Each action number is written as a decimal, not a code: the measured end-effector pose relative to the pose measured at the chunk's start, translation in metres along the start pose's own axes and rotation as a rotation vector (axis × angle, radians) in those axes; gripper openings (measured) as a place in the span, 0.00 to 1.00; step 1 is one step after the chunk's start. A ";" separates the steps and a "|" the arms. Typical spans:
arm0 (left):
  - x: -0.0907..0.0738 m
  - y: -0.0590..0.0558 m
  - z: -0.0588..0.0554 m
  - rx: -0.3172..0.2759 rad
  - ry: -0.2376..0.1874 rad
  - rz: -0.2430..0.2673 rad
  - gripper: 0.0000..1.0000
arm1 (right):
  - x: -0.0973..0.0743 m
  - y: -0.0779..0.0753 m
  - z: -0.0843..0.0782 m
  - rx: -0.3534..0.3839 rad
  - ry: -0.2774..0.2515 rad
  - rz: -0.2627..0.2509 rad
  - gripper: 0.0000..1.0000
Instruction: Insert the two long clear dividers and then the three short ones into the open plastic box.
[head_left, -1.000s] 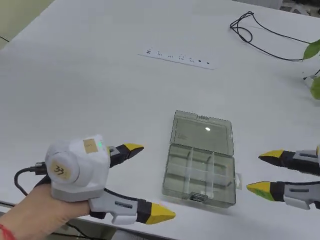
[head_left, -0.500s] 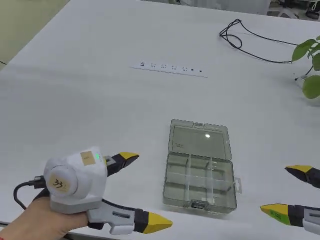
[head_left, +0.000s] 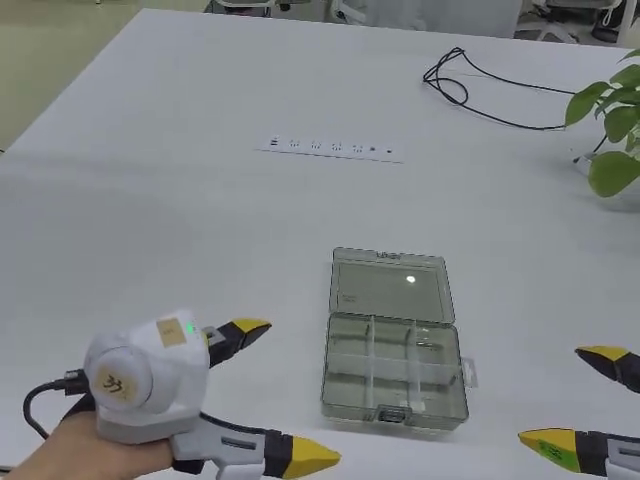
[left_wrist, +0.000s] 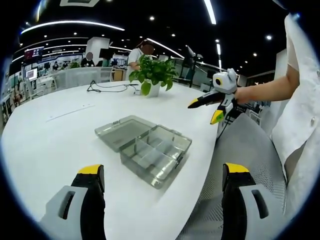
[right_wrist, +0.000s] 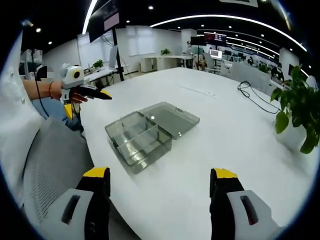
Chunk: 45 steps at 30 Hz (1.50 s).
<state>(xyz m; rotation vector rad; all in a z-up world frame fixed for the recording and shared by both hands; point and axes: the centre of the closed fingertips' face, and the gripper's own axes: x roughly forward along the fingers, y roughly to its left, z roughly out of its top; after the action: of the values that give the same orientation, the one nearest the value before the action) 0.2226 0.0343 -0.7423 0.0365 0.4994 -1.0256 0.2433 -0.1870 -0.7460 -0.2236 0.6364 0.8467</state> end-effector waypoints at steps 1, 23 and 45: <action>0.000 0.000 0.000 0.001 0.001 0.000 1.00 | 0.000 0.000 0.000 0.001 -0.001 0.000 0.83; 0.002 -0.001 0.000 -0.004 -0.009 -0.004 1.00 | 0.000 0.002 0.003 -0.015 0.001 0.010 0.84; 0.002 -0.003 -0.002 -0.009 -0.009 -0.007 1.00 | 0.001 0.005 0.004 -0.027 0.007 0.017 0.84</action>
<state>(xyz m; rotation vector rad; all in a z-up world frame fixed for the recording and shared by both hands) 0.2204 0.0318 -0.7444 0.0225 0.4963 -1.0305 0.2413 -0.1817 -0.7430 -0.2462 0.6340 0.8719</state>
